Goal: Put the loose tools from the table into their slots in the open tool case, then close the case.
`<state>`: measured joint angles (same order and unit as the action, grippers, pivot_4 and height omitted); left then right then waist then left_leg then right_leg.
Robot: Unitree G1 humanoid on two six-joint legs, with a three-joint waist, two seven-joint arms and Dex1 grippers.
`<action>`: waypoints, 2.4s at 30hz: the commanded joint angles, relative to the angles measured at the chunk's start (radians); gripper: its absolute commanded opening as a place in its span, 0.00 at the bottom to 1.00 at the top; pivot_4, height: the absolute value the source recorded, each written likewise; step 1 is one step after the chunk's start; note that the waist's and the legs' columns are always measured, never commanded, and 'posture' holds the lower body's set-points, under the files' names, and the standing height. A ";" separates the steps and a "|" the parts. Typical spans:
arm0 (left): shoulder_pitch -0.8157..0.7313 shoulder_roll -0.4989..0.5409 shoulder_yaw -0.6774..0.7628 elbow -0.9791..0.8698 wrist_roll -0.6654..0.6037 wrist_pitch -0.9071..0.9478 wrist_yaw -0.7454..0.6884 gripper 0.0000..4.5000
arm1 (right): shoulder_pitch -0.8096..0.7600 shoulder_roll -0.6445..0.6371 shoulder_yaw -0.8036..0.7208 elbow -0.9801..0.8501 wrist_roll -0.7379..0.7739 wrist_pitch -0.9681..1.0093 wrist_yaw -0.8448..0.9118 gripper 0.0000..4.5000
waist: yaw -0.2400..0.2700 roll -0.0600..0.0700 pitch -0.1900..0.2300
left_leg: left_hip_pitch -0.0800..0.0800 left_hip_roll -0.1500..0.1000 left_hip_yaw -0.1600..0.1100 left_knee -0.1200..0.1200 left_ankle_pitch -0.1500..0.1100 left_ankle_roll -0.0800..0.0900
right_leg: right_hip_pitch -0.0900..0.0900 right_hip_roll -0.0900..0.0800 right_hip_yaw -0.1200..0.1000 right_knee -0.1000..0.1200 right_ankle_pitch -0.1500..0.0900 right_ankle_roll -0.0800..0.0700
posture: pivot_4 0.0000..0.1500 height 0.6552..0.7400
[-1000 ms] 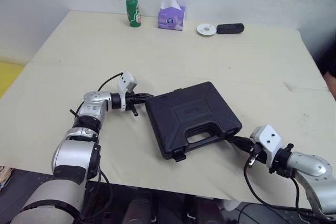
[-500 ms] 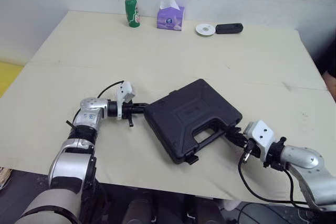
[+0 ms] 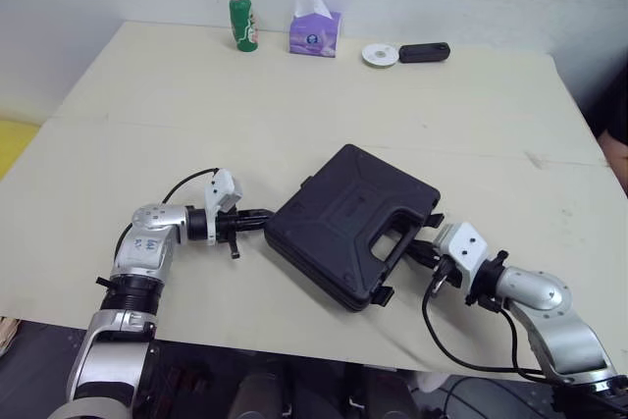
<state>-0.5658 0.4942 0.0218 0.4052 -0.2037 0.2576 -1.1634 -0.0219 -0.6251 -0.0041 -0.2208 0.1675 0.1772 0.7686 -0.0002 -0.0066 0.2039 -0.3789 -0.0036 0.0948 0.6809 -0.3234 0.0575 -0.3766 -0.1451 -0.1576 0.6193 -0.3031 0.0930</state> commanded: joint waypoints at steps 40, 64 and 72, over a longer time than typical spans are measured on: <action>-0.470 -0.404 -0.390 -0.097 0.077 0.282 0.360 0.01 | 0.242 0.101 -0.325 -0.146 0.117 -0.001 -0.174 0.00 | 0.023 0.000 0.000 | 0.000 0.002 0.001 -0.001 0.000 -0.001 | 0.001 0.009 0.002 -0.004 0.000 0.000 | 1.00 1.00; -0.431 -0.547 -0.457 0.420 0.248 0.099 0.383 0.01 | 0.158 0.150 -0.175 -0.159 0.053 0.001 -0.254 0.00 | 0.027 -0.002 -0.014 | 0.004 0.005 -0.001 -0.001 -0.002 -0.002 | 0.006 0.007 0.001 -0.012 -0.001 -0.001 | 1.00 1.00; -0.432 -0.539 -0.458 0.485 0.282 0.053 0.387 0.01 | 0.094 0.154 -0.156 -0.113 0.032 -0.008 -0.270 0.00 | 0.024 -0.003 -0.031 | 0.012 0.006 -0.002 -0.001 -0.008 -0.001 | 0.015 0.005 0.000 -0.018 -0.001 0.000 | 1.00 1.00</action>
<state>-1.0609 -0.0584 -0.3832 0.7613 -0.0008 0.2629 -0.7776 0.0924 -0.4666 -0.1380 -0.3245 0.1980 0.1836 0.5085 0.0242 -0.0096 0.1731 -0.3672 0.0028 0.0926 0.6799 -0.3323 0.0566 -0.3610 -0.1399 -0.1574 0.6010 -0.3035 0.0928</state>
